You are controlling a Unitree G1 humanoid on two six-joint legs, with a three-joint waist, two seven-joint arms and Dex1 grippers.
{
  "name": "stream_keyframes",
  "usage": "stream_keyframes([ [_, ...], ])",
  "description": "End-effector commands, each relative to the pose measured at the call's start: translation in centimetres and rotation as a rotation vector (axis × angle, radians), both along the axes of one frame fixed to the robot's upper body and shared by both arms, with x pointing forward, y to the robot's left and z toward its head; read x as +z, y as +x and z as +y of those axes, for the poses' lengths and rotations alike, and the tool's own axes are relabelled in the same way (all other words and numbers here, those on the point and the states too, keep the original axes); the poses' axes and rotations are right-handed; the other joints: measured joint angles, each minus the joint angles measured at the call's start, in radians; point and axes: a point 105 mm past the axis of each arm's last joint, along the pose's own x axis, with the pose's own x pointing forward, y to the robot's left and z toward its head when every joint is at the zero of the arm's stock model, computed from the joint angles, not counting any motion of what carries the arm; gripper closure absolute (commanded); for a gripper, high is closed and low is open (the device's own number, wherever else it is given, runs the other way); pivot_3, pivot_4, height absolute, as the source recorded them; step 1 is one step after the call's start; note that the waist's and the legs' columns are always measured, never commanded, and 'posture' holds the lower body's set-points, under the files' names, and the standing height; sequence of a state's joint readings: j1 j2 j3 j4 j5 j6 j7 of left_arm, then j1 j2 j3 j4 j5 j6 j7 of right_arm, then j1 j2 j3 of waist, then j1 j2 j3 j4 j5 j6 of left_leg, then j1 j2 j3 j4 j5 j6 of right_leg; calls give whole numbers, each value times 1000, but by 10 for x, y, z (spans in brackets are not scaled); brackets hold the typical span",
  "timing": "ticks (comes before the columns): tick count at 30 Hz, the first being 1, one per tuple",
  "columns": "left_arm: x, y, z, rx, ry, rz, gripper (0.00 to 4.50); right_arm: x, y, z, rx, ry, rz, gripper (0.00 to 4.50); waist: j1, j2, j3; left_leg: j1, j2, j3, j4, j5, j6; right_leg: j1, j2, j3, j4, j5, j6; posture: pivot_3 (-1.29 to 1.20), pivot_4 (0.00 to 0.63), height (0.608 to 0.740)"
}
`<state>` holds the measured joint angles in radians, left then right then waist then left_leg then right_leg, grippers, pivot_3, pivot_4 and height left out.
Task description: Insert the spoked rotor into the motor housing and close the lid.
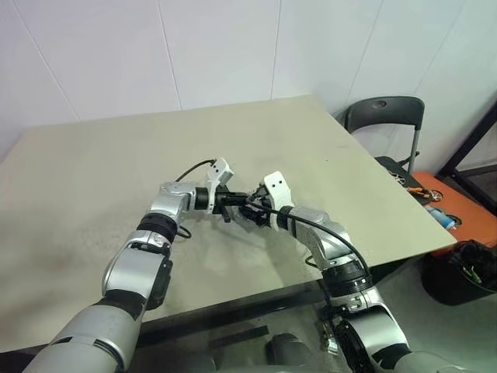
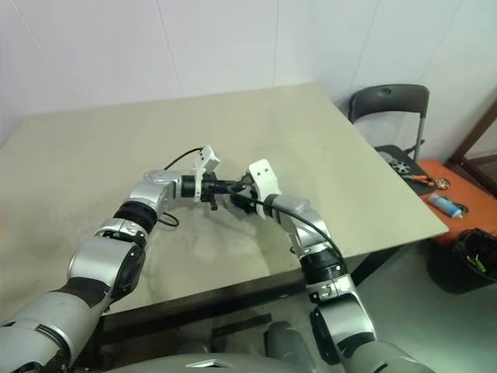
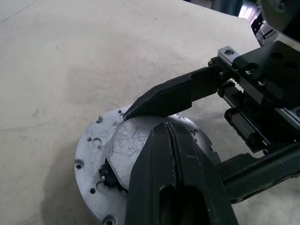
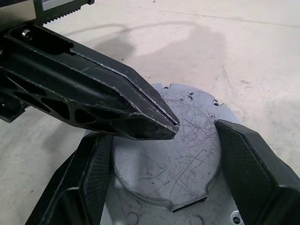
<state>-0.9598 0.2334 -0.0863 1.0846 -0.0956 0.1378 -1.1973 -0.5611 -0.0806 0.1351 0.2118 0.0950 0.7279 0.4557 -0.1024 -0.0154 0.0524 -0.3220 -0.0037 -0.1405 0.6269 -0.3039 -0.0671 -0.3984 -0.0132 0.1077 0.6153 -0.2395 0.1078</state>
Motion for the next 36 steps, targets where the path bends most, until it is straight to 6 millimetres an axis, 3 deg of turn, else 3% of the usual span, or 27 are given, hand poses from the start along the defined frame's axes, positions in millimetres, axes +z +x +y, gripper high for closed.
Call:
stream_keyframes([
  [1, -14, -8, 2, -36, 45, 38, 4472, -30, -8, -15, -40, -13, 160, 1458, 3, 0, 0, 0, 0, 0, 0, 0, 0, 0, 0, 0, 0, -1, 1, 0, 0, 740],
  [7, -20, -10, 8, -28, 66, 42, 4472, -22, -15, -13, 59, -22, 136, 1458, 7, 0, 0, 0, 0, 0, 0, 0, 0, 1, 0, 0, 0, -2, 4, 0, 0, 740],
  [15, -17, -5, 10, 9, 56, 27, 4472, -32, -29, -13, 110, -68, 141, 1458, 35, 0, -1, -1, -1, 0, 0, -1, 2, 1, -2, -1, -1, -2, 1, 0, 0, 740],
  [25, -24, -8, 10, 39, 29, 52, 4472, -36, -32, -8, 103, -73, 134, 1458, 33, 2, -5, 0, -1, 0, 1, -1, 2, 1, -2, -1, 0, -2, 1, 0, 0, 740],
  [36, -31, -16, 10, 43, 7, 87, 4472, -30, -19, -1, 20, -39, 92, 1458, 31, 4, -9, 4, -1, 0, 4, -1, 2, 4, -1, -1, 3, -4, 4, 0, 0, 740],
])
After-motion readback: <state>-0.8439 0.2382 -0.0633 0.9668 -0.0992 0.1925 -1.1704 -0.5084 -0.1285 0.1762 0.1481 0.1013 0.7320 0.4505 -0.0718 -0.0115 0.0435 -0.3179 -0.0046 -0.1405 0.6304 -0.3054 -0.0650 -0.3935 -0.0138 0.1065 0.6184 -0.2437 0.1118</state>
